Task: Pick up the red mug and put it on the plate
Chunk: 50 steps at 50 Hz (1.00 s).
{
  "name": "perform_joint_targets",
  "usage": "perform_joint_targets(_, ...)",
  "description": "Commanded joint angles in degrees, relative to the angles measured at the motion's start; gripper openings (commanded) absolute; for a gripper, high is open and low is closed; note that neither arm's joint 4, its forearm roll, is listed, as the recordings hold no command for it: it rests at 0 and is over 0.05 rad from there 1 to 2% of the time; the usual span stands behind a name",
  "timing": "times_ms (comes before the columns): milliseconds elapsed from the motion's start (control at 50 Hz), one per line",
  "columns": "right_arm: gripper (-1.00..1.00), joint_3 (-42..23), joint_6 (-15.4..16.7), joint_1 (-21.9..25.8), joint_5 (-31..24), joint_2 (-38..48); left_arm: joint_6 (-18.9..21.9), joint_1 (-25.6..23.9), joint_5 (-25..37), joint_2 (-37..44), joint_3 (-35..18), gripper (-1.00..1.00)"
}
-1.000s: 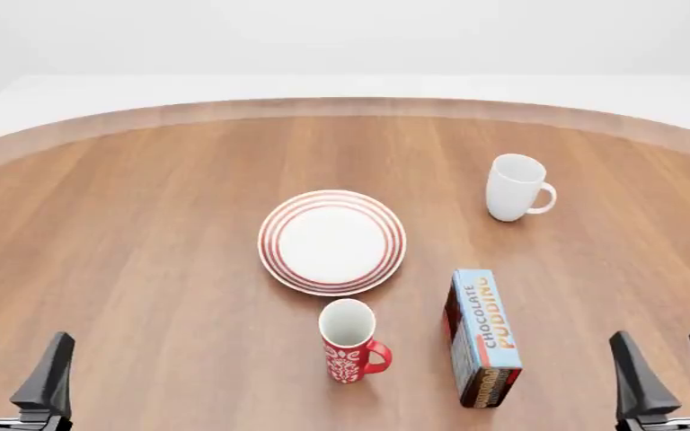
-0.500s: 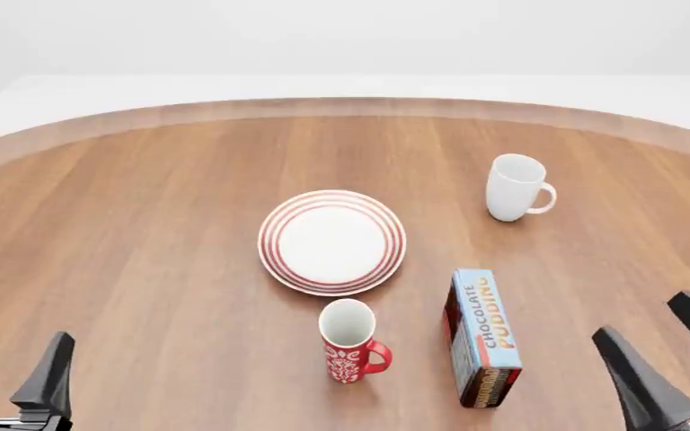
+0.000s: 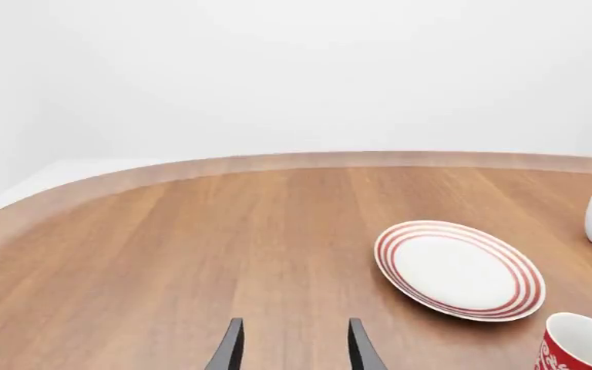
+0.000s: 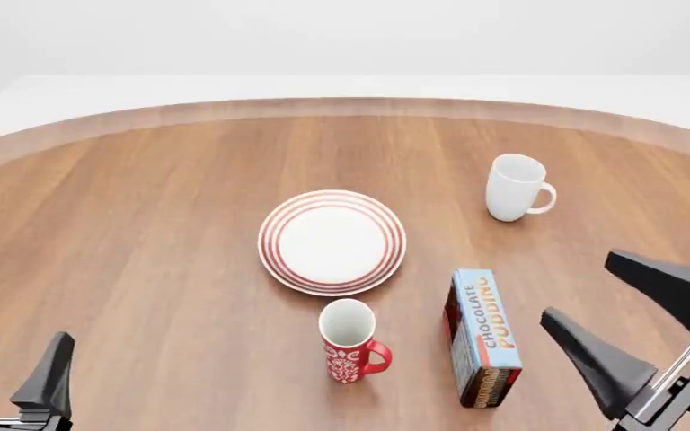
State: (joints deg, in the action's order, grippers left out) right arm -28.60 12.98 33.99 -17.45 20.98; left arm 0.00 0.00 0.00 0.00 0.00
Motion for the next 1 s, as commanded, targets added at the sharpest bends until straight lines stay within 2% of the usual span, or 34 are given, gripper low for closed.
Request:
perform_joint_targets(20, 1.0, -4.02, 3.04, 3.88, -3.14, 7.36, 0.0, 0.0, 0.0, 0.0, 0.0, 1.0)
perform_joint_targets(180, 1.0, -5.57, 4.61, 5.66, -4.7, 12.2, 0.0, 0.0, 0.0, 0.0, 0.0, 1.0)
perform_joint_targets(400, 1.0, -8.25, 4.36, 5.73, -8.12, 14.81, 0.0, 0.0, 0.0, 0.0, 0.0, 1.0)
perform_joint_targets(480, 1.0, -7.94, 2.38, 6.59, -8.39, 16.66, 0.0, 0.0, 0.0, 0.0, 0.0, 1.0)
perform_joint_targets(620, 1.0, -7.52, 1.73, 7.68, -8.44, 18.26, 0.0, 0.0, 0.0, 0.0, 0.0, 1.0)
perform_joint_targets(660, 1.0, -8.34, -0.69, 8.68, -8.9, 18.36, 0.0, 0.0, 0.0, 0.0, 0.0, 1.0)
perform_joint_targets(700, 1.0, -7.73, 0.28, 8.88, -8.67, 18.43, 0.0, 0.0, 0.0, 0.0, 0.0, 1.0)
perform_joint_targets(1000, 1.0, -4.98, -1.69, 10.23, -4.42, 23.15, 0.0, 0.0, 0.0, 0.0, 0.0, 1.0)
